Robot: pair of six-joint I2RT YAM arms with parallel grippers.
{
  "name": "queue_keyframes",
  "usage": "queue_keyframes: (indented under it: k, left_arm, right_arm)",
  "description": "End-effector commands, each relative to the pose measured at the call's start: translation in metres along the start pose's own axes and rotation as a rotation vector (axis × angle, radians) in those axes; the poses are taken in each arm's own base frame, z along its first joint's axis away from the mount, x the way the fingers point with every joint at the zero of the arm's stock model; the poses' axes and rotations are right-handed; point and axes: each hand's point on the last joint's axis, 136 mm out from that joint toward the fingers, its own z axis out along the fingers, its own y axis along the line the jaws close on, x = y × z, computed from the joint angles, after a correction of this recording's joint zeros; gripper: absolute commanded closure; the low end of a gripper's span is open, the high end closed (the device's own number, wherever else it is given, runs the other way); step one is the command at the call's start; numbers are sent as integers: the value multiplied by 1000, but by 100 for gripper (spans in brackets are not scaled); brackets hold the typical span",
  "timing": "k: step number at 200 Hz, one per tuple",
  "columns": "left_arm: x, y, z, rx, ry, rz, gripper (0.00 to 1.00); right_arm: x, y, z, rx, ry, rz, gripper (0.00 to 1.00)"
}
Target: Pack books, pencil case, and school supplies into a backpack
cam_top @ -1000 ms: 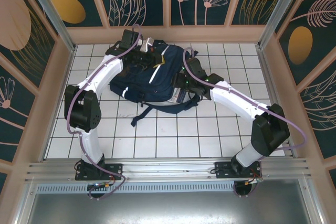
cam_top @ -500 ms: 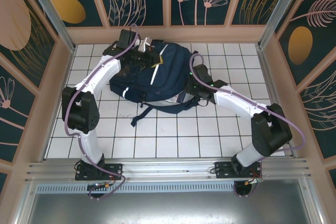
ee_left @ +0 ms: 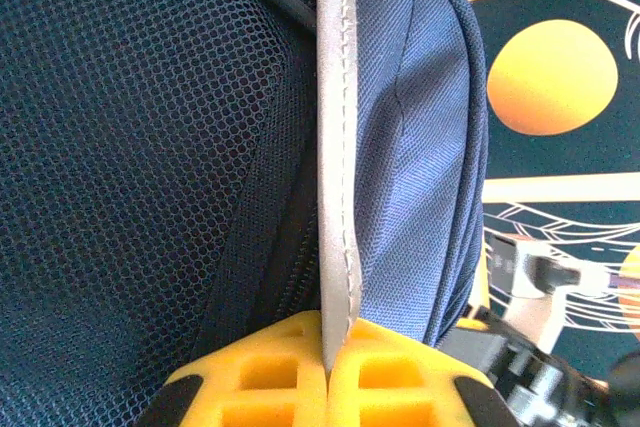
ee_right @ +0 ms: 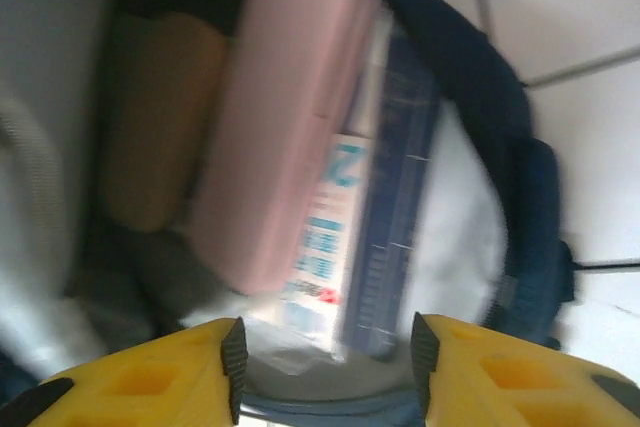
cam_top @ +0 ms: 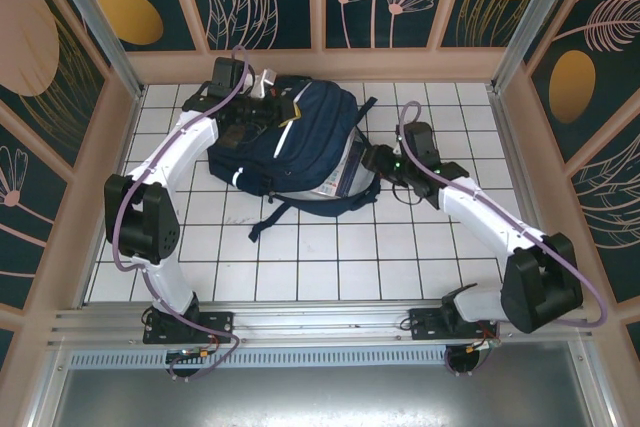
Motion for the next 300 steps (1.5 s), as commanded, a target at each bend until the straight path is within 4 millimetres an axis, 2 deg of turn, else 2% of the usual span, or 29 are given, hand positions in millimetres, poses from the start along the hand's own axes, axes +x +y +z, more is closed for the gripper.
queue_keyframes:
  k: [1,11,31,50,68,92,104,109,118,131,145,165,172,199,219,226,267,276,281,300]
  left_arm:
    - [-11,-33,-20,78,-58,67,100]
    - [-12,-32,-20,78,-58,64,100]
    - [-12,-31,-19,77,-58,64,100]
    - [-11,-30,-19,75,-55,63,100]
    - [-11,-30,-19,74,-56,64,100]
    - [-12,-33,-20,76,-59,68,100]
    - [-13,-33,-21,75,-61,68,100]
    - [-13,-34,-21,76,-64,68,100]
    - [-14,-36,-23,75,-70,71,100]
    - [-16,-39,-26,75,-81,76,100]
    - [-18,-43,-31,76,-93,78,100]
    - [-20,-41,-36,71,-105,69,100]
    - [-22,-38,-38,71,-109,60,100]
    - [-23,-34,-41,87,-115,37,100]
    - [-23,-35,-42,94,-112,36,100]
    - [-23,-35,-42,96,-110,35,100]
    - [-24,-32,-44,99,-112,25,99]
    - [-25,-28,-44,96,-114,18,100]
    - [-25,-38,-54,108,-132,35,100]
    - [-30,-34,-66,114,-164,19,100]
  right_arm:
    - [-8,55,-12,-179,0,-42,46]
    - [-10,68,-12,-214,8,-50,44]
    - [-14,81,-5,-246,41,-39,43]
    - [-15,86,6,-238,72,-31,44]
    - [-13,83,20,-191,109,-22,47]
    - [-9,65,34,-82,150,11,65]
    - [-10,60,34,-60,138,28,81]
    - [-11,61,33,-68,131,29,85]
    - [-16,69,27,-116,106,31,91]
    - [-25,87,13,-254,45,46,94]
    - [-33,116,-12,-523,-26,71,93]
    - [-42,143,-48,-833,-109,87,95]
    - [-42,151,-56,-912,-106,79,100]
    - [-34,179,-81,-1193,-27,38,100]
    - [-32,192,-102,-1400,26,21,100]
    - [-33,196,-99,-1418,71,48,100]
    - [-18,230,-103,-1490,142,-41,100]
    - [-19,232,-106,-1499,140,-43,100]
    - [-20,232,-108,-1502,133,-46,100]
    - [-23,230,-117,-1506,97,-53,100]
